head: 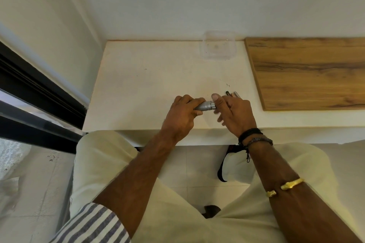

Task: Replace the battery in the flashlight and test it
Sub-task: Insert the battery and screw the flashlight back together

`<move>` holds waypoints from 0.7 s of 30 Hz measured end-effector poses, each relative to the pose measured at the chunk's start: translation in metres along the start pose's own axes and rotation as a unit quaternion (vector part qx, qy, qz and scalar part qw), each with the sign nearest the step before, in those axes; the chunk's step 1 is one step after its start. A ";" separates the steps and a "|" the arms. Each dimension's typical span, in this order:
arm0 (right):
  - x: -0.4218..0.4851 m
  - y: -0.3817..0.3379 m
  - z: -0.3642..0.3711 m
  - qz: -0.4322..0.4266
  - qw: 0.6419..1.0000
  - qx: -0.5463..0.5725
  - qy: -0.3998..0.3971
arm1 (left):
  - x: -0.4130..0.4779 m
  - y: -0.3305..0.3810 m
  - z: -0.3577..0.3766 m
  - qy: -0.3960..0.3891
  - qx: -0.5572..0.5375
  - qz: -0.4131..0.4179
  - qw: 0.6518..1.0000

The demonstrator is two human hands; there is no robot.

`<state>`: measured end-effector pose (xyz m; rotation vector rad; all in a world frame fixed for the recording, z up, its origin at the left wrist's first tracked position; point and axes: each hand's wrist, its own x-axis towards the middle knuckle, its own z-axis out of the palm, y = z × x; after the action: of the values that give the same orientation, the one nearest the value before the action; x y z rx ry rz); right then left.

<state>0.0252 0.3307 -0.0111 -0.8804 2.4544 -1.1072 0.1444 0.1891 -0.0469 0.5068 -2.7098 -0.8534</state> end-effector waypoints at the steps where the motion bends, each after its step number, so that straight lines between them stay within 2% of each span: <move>1: 0.000 0.001 -0.001 -0.008 0.999 0.037 -0.018 | 0.001 0.000 0.000 0.001 0.000 -0.007 1.000; 4: 0.000 0.007 -0.005 -0.058 0.994 0.064 -0.067 | 0.001 0.000 -0.001 0.002 -0.002 -0.017 1.000; 6: 0.000 0.008 -0.006 -0.071 0.993 0.064 -0.068 | 0.001 0.000 -0.001 -0.002 0.004 -0.020 1.000; 10: -0.001 0.007 -0.006 -0.059 0.993 0.069 -0.073 | 0.000 0.000 -0.003 -0.010 0.001 -0.018 1.000; 18: -0.001 0.005 -0.003 -0.009 0.999 -0.027 -0.046 | -0.002 0.006 -0.009 -0.014 0.005 0.010 1.000; 21: -0.001 0.005 -0.005 0.001 0.998 0.027 -0.050 | -0.003 0.007 -0.010 -0.006 -0.008 0.003 1.000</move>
<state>0.0219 0.3366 -0.0118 -0.8962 2.3325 -1.0955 0.1484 0.1906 -0.0355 0.4909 -2.7116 -0.8789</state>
